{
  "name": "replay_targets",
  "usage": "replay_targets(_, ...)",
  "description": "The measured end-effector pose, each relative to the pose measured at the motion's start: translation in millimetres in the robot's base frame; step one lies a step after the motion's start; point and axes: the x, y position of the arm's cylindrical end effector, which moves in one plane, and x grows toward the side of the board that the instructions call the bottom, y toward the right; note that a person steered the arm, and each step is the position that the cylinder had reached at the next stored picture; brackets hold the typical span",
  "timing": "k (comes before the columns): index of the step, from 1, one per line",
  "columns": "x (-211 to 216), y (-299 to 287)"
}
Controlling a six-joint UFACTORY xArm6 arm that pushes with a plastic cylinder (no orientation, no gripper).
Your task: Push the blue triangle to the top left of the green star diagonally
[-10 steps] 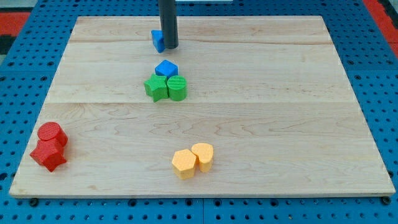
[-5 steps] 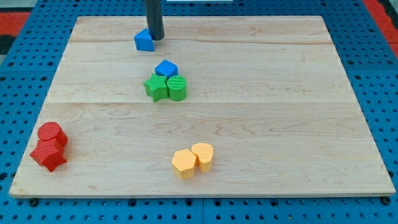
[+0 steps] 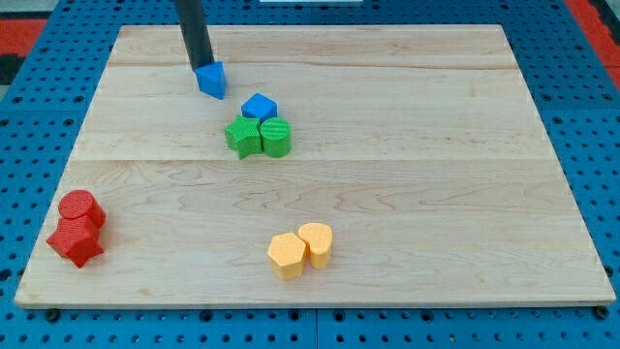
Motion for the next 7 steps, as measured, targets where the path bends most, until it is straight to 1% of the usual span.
replay_targets(1,29.5,9.7)
replay_targets(2,21.8,5.5)
replay_targets(3,-26.6,24.4)
replay_targets(4,1.2,42.9)
replay_targets(5,37.9,42.8)
replay_targets(6,58.4,43.6)
replay_targets(7,61.7,28.5)
